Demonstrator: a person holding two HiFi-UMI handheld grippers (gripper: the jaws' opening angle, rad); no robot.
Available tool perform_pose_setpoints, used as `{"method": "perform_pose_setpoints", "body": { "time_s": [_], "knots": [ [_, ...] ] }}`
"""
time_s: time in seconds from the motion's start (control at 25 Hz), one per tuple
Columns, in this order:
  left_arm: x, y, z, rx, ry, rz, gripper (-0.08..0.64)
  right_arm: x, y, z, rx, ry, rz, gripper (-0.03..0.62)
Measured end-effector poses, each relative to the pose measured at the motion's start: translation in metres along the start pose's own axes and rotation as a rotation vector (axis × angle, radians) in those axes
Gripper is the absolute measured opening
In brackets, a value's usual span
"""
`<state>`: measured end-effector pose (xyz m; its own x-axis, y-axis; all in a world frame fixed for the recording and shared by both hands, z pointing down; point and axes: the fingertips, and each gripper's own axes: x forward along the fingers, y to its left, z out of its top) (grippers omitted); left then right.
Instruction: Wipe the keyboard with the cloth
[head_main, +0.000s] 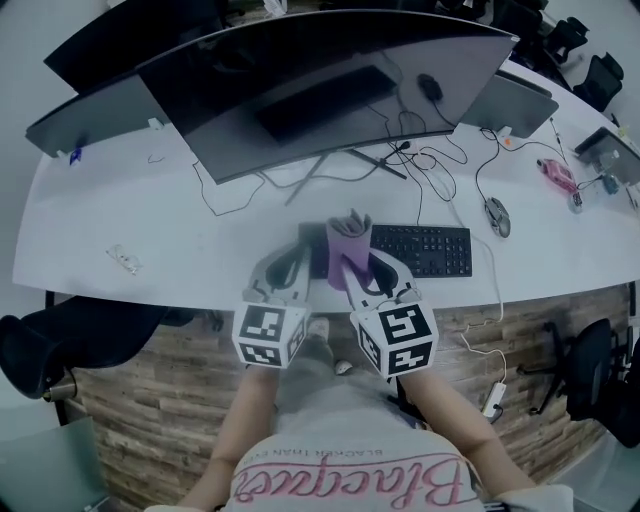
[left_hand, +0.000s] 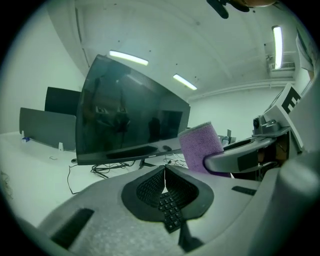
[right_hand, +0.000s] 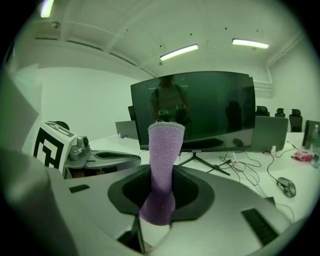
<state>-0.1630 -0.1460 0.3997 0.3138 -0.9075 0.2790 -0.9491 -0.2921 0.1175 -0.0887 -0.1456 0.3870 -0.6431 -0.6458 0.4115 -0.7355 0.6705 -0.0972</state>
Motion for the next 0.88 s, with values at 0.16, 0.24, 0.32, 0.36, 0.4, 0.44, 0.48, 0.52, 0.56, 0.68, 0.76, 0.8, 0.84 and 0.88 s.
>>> {"method": "perform_pose_setpoints", "body": {
  "time_s": [0.16, 0.24, 0.32, 0.36, 0.4, 0.44, 0.48, 0.52, 0.56, 0.68, 0.76, 0.8, 0.84, 0.88],
  "knots": [
    [0.015, 0.029, -0.017, -0.019, 0.04, -0.008, 0.005, 0.045, 0.005, -0.009, -0.004, 0.055, 0.015, 0.092],
    [0.022, 0.04, -0.027, -0.027, 0.067, -0.014, 0.005, 0.066, 0.007, -0.017, 0.009, 0.086, 0.017, 0.092],
    [0.029, 0.051, -0.039, -0.034, 0.095, -0.019, 0.005, 0.087, 0.01, -0.031, 0.034, 0.128, 0.022, 0.092],
    [0.032, 0.056, -0.044, -0.038, 0.109, -0.021, 0.005, 0.097, 0.011, -0.039, 0.054, 0.153, 0.025, 0.092],
    [0.036, 0.06, -0.05, -0.042, 0.121, -0.023, 0.005, 0.106, 0.012, -0.047, 0.079, 0.179, 0.027, 0.092],
    [0.039, 0.064, -0.054, -0.046, 0.134, -0.025, 0.005, 0.114, 0.011, -0.055, 0.104, 0.204, 0.027, 0.092],
    [0.041, 0.068, -0.059, -0.051, 0.145, -0.027, 0.005, 0.121, 0.011, -0.062, 0.126, 0.226, 0.025, 0.092],
    [0.044, 0.072, -0.063, -0.055, 0.155, -0.029, 0.005, 0.128, 0.01, -0.067, 0.139, 0.244, 0.023, 0.092],
    [0.045, 0.075, -0.066, -0.059, 0.164, -0.03, 0.005, 0.134, 0.009, -0.071, 0.142, 0.258, 0.02, 0.092],
    [0.05, 0.083, -0.076, -0.072, 0.187, -0.033, 0.005, 0.149, 0.007, -0.082, 0.119, 0.294, 0.008, 0.092],
    [0.054, 0.086, -0.084, -0.082, 0.205, -0.035, 0.005, 0.157, 0.007, -0.088, 0.113, 0.315, 0.007, 0.092],
    [0.056, 0.087, -0.089, -0.089, 0.216, -0.037, 0.005, 0.16, 0.008, -0.09, 0.115, 0.322, 0.009, 0.092],
    [0.058, 0.088, -0.093, -0.097, 0.227, -0.039, 0.005, 0.163, 0.009, -0.091, 0.118, 0.328, 0.011, 0.092],
    [0.06, 0.089, -0.096, -0.104, 0.237, -0.04, 0.005, 0.166, 0.009, -0.092, 0.12, 0.332, 0.013, 0.092]
  ]
}}
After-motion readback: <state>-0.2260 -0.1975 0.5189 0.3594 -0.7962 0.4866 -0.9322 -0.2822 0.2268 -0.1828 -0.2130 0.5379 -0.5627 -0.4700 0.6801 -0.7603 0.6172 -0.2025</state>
